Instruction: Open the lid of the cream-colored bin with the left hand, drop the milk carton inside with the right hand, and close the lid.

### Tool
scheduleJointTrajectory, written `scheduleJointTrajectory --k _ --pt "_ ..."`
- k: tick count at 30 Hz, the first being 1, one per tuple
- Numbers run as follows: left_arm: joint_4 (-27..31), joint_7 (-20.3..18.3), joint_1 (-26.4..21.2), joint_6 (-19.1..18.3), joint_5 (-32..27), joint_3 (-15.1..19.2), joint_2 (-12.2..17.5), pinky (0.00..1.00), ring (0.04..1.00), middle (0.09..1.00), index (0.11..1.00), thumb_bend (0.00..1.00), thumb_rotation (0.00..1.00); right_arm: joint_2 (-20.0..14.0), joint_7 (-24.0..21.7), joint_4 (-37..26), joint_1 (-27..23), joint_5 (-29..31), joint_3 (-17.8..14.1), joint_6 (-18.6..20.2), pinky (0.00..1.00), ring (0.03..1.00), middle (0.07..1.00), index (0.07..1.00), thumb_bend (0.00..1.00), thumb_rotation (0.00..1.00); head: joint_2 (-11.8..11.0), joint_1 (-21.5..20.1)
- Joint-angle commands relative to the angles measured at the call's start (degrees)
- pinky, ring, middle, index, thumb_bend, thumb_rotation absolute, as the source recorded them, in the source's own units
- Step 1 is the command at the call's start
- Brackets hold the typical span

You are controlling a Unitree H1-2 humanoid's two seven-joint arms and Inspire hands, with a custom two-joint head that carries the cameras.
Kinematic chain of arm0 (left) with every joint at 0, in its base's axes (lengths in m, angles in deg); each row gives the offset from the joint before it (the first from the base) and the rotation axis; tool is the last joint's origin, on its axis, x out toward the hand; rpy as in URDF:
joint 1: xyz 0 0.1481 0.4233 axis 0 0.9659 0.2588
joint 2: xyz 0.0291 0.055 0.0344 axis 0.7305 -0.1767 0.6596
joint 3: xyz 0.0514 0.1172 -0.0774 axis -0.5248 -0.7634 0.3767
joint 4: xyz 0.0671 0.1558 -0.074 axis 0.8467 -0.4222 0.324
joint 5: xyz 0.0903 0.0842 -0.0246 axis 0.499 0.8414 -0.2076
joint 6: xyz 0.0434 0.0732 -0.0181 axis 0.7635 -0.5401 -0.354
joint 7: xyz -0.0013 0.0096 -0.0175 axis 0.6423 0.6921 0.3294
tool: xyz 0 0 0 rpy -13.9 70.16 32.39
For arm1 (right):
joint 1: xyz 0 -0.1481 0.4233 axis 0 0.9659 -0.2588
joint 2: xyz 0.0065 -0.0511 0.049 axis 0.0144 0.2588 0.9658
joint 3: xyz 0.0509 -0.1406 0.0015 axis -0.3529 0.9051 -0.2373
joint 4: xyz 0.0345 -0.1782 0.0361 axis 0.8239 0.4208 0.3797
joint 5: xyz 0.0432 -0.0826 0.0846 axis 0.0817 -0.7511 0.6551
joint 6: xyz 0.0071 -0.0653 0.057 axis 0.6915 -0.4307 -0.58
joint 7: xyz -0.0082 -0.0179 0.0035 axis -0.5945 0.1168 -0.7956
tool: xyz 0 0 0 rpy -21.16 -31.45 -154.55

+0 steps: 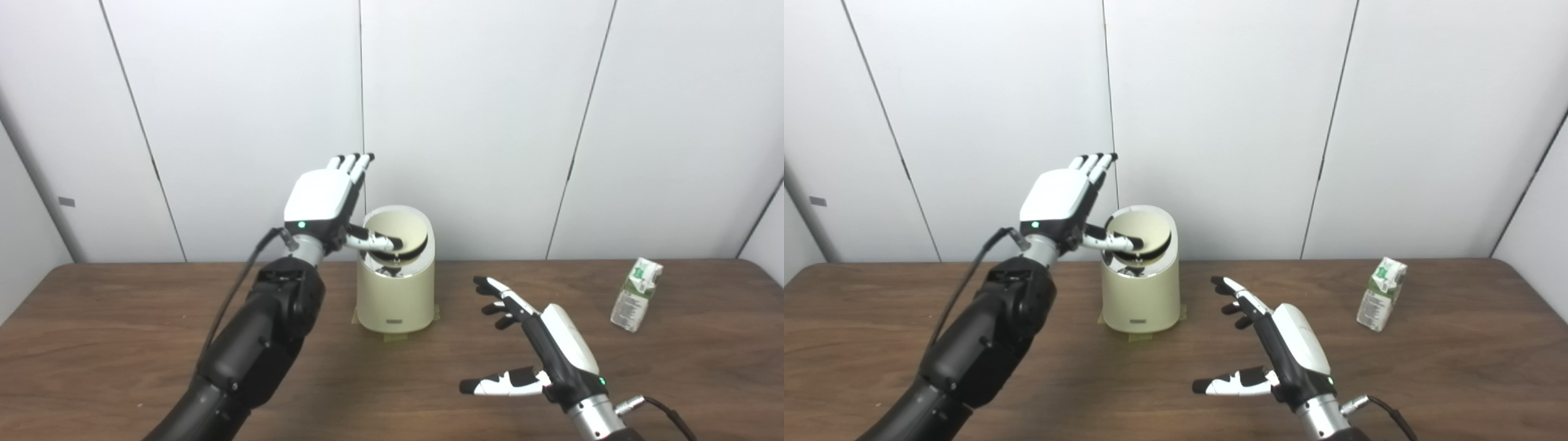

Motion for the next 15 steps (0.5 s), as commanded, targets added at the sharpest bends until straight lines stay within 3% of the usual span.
scheduleJointTrajectory --k 1,2,5,9,13,15 --pt "3.8 1.9 -2.1 1.5 -4.7 4.2 -0.1 0.90 1.000 1.000 1.000 1.00 0.43 -0.6 0.9 -0.8 -2.1 0.7 -0.6 -1.8 0.61 0.730 0.840 0.884 0.84 0.25 -0.1 -0.1" --pt "5.2 1.4 -1.4 2.0 -7.6 6.3 -0.4 0.88 1.000 1.000 1.000 1.00 0.43 -0.7 1.0 -0.6 -2.1 0.6 -0.6 -1.9 0.61 0.726 0.839 0.887 0.84 0.26 0.0 -0.1" --pt "9.5 -0.3 1.5 2.6 -14.6 11.6 -0.7 0.94 1.000 1.000 1.000 1.00 0.43 -0.8 1.0 -0.4 -2.1 0.3 -0.6 -1.6 0.60 0.718 0.836 0.894 0.84 0.29 -0.1 0.0" --pt "14.2 -0.4 8.0 4.0 -18.1 14.3 0.1 0.93 1.000 1.000 1.000 1.00 0.38 -0.9 1.1 0.8 -2.3 3.5 -1.6 -3.1 0.59 0.708 0.833 0.896 0.84 0.29 -0.3 0.2" --pt "17.9 -1.5 15.3 5.1 -23.0 16.5 -0.1 0.88 0.990 1.000 0.994 0.99 0.29 -0.9 2.6 3.0 -2.6 6.2 -3.5 -5.3 0.57 0.710 0.852 0.909 0.82 0.28 -0.3 0.1" --pt "19.0 -2.0 18.2 6.3 -25.5 17.0 -0.1 0.74 0.930 0.963 0.961 0.92 0.20 -0.8 3.3 3.5 -2.5 6.7 -4.5 -5.6 0.59 0.713 0.848 0.901 0.82 0.29 -0.2 0.2"
